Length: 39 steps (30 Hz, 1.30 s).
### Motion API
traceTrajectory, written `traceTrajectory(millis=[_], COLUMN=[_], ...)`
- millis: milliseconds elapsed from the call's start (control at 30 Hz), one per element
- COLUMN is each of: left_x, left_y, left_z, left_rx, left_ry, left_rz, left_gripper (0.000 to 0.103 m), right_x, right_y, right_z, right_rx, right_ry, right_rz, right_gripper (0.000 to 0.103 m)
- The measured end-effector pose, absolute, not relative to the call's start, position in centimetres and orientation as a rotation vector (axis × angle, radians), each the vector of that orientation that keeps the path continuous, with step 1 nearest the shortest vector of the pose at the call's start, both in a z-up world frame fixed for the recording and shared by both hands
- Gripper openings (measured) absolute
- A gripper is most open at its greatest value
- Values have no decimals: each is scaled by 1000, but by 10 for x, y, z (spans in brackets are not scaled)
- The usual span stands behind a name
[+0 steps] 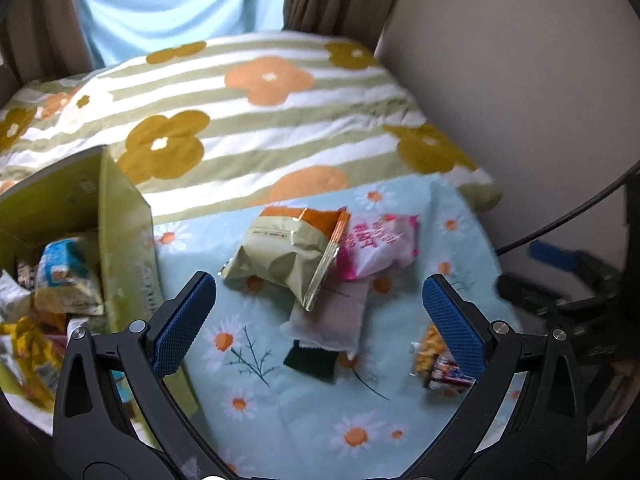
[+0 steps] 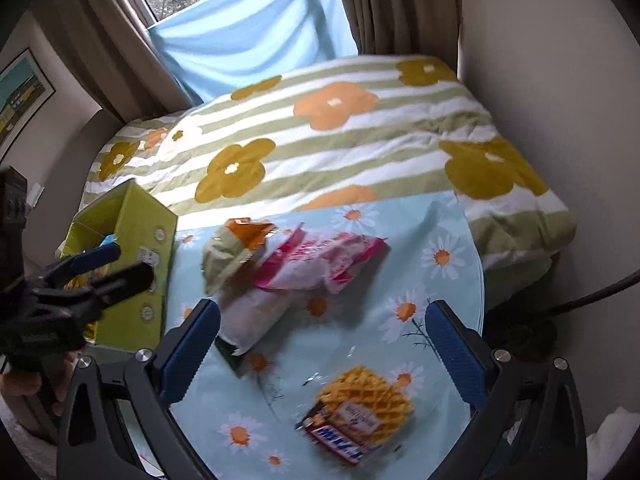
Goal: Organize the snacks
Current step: 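Grasp the beige-orange pack with left gripper while right grasps pink strawberry pack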
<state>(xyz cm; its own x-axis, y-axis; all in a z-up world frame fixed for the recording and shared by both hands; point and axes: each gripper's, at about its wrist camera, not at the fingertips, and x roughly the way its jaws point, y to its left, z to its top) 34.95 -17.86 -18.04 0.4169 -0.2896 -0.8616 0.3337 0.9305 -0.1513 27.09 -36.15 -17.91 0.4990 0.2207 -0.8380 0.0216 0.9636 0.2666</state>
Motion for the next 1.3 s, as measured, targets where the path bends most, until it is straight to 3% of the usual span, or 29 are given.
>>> traceTrajectory(millis=[233,700,900,1033,1300], left_x=[386,433,439,441,444], left_y=[-193,-209,-203,-199,-189], left_z=[-235,-291,-298,-297,-293], left_rx=[119,276,235,236,174], left_ry=[1183,1281,1312,1308,1300], left_rz=[-342,-366,-412,-420,-400], left_gripper=[103,102,95,84,76], right_x=[300,352,362,365,371], right_y=[-382,-376,-369,-365,-353], right_z=[-213,-279,-290,-296,-298], right_rx=[354,529,537,552,517], right_ry=[1100,1209,1225,1234,1245], right_rz=[139,98,74,63,24], right_gripper=[102,102,102,102,102])
